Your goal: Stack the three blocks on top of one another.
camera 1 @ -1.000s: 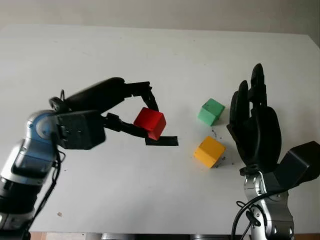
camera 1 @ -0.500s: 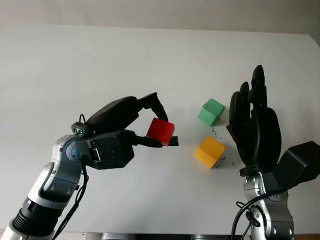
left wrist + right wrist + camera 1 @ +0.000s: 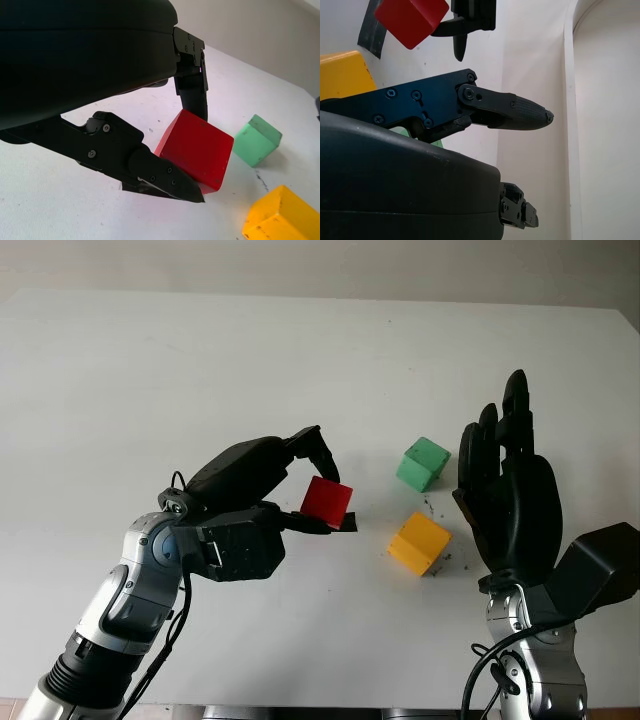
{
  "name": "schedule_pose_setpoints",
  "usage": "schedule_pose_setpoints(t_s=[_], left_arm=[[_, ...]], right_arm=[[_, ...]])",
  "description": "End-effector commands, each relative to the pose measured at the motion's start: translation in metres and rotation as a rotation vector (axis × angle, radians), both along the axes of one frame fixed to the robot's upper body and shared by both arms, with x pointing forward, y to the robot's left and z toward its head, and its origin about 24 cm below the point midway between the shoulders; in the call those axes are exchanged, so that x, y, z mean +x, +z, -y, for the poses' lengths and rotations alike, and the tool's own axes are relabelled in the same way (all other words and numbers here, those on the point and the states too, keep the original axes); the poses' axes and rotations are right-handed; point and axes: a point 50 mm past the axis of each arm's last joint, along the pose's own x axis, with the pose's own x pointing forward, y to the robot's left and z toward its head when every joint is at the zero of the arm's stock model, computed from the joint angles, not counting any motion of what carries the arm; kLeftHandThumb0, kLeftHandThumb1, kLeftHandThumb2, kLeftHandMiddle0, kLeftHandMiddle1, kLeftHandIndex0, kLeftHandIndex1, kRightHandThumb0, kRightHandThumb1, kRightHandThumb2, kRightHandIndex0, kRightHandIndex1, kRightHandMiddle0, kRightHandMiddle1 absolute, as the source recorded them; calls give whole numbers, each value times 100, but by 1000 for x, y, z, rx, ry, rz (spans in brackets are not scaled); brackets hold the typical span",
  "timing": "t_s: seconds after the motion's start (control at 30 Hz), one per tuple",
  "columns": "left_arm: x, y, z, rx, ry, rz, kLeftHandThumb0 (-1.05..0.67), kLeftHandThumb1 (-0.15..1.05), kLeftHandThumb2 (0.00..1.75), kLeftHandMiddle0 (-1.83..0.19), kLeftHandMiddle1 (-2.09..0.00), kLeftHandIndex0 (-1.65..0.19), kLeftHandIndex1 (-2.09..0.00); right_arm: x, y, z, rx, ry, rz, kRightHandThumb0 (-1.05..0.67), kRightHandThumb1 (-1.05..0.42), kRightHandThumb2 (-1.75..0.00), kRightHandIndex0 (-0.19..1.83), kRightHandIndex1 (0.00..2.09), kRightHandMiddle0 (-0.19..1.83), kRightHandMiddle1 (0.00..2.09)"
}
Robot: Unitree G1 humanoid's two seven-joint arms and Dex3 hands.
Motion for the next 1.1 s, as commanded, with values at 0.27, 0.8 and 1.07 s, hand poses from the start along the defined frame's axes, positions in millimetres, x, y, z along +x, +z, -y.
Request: schedule_pose_setpoints(t_s=[0.27,0.8,1.07], left_arm=[[5,1,2,25,-7,38,-37,101,5,-22,-6,-24,-166],[4,-5,2,72,-23,19,-39,101,6,-17,-5,-26,-160],[4,-5,2,81,-20,-8,-42,102,6,-12,-4,-20,-132]], right_arm=[[-4,3,1,6,-3,10,-56,-105,-55,-19,0,-19,0],[-4,4,1,2,-5,9,-56,-105,-55,-19,0,-19,0],[-4,4,1,9,-5,12,-55,-105,-56,-19,0,-19,0]])
